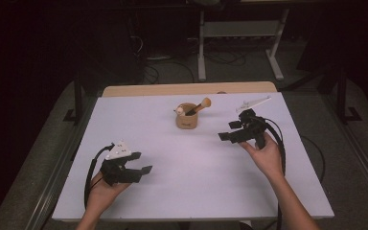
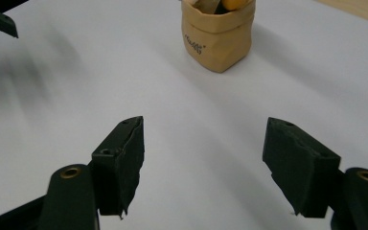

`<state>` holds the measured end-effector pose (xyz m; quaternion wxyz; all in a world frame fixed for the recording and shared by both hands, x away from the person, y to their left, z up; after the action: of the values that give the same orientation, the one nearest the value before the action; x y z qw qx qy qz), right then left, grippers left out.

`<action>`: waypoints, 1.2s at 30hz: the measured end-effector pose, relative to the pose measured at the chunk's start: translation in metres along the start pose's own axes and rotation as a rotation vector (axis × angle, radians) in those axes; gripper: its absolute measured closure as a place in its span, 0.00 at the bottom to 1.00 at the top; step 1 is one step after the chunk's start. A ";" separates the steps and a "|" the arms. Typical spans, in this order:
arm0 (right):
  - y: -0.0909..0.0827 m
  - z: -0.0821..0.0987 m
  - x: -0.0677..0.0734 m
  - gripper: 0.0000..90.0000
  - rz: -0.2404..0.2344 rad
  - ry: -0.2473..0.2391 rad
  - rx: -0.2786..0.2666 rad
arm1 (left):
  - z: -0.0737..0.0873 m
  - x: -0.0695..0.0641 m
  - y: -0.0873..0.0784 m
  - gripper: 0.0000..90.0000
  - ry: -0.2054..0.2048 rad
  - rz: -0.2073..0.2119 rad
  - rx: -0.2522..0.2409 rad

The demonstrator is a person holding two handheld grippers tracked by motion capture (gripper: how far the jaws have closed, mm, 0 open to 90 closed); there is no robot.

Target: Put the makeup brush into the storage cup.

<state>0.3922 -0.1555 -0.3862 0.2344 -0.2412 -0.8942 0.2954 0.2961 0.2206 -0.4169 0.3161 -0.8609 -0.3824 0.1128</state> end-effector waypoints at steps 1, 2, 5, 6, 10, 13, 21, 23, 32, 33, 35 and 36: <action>-0.001 0.002 0.001 0.33 -0.004 0.007 -0.002 | 0.000 0.001 0.000 0.37 0.009 0.000 0.004; -0.002 0.004 0.002 0.33 0.000 0.006 -0.001 | 0.001 0.001 0.000 0.37 0.001 0.000 0.004; -0.006 0.012 0.003 0.32 0.005 0.012 -0.006 | 0.001 0.002 -0.001 0.36 0.001 -0.003 0.003; -0.007 0.014 0.003 0.32 0.007 0.015 -0.007 | 0.001 0.002 -0.001 0.36 -0.004 -0.004 0.003; -0.011 0.024 0.002 0.32 0.011 0.022 -0.016 | 0.002 0.001 -0.001 0.36 -0.019 -0.005 -0.005; -0.014 0.030 0.002 0.31 0.017 0.016 -0.015 | 0.002 0.001 -0.002 0.36 -0.018 -0.005 -0.003; -0.020 0.045 0.003 0.30 0.038 0.032 -0.021 | 0.003 0.001 -0.002 0.35 -0.006 -0.007 0.003; -0.022 0.050 0.003 0.30 0.036 0.034 -0.028 | 0.003 0.001 -0.002 0.35 -0.006 -0.008 0.004; -0.026 0.065 0.003 0.29 0.041 0.048 -0.050 | 0.005 0.000 -0.002 0.34 -0.005 -0.009 0.006; -0.026 0.066 0.002 0.29 0.042 0.044 -0.052 | 0.005 -0.001 -0.002 0.34 -0.002 -0.010 0.006; -0.027 0.069 0.003 0.29 0.040 0.048 -0.051 | 0.006 -0.002 -0.002 0.34 -0.012 -0.011 0.001; -0.027 0.070 0.004 0.29 0.038 0.046 -0.048 | 0.007 -0.001 -0.003 0.34 -0.005 -0.012 0.011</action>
<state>0.3422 -0.2016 -0.4178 0.2434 -0.2707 -0.8906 0.2725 0.2905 0.2241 -0.4208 0.3205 -0.8565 -0.3878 0.1151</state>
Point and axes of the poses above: each handheld gripper's, and its own axes: y roughly forward along the jaws, z roughly out of its underside, x roughly to its left, the point moved 3 cm from there along y, roughly forward along the jaws, and after that the axes turned 7 degrees about -z, right-handed, at the moved point
